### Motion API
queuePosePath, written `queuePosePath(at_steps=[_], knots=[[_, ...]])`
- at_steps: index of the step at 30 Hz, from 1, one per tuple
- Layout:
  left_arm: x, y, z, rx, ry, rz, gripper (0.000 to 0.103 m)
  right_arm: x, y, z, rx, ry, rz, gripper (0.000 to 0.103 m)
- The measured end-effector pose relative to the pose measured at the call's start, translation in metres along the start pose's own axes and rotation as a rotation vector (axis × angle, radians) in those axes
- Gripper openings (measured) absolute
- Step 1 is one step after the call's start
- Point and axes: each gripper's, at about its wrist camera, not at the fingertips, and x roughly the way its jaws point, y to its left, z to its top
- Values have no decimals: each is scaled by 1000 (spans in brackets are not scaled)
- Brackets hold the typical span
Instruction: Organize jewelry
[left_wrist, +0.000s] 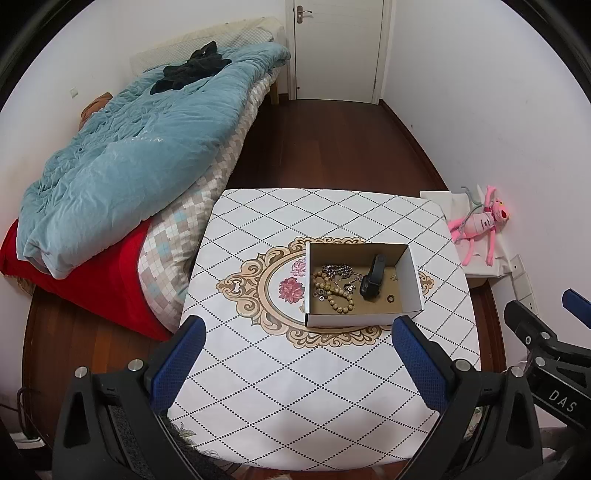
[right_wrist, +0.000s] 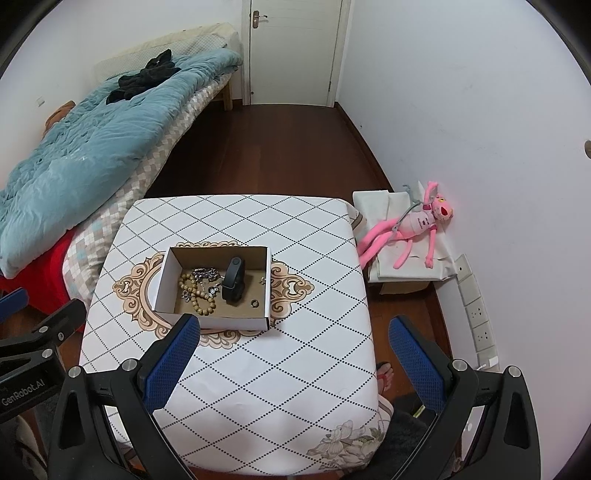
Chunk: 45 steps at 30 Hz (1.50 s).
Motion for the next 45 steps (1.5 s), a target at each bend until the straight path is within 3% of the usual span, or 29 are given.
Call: queuePosePath(at_steps=[45], knots=[[6,4,-7,6,17,-4,103,-1,3,-2,-27,14,8,103]])
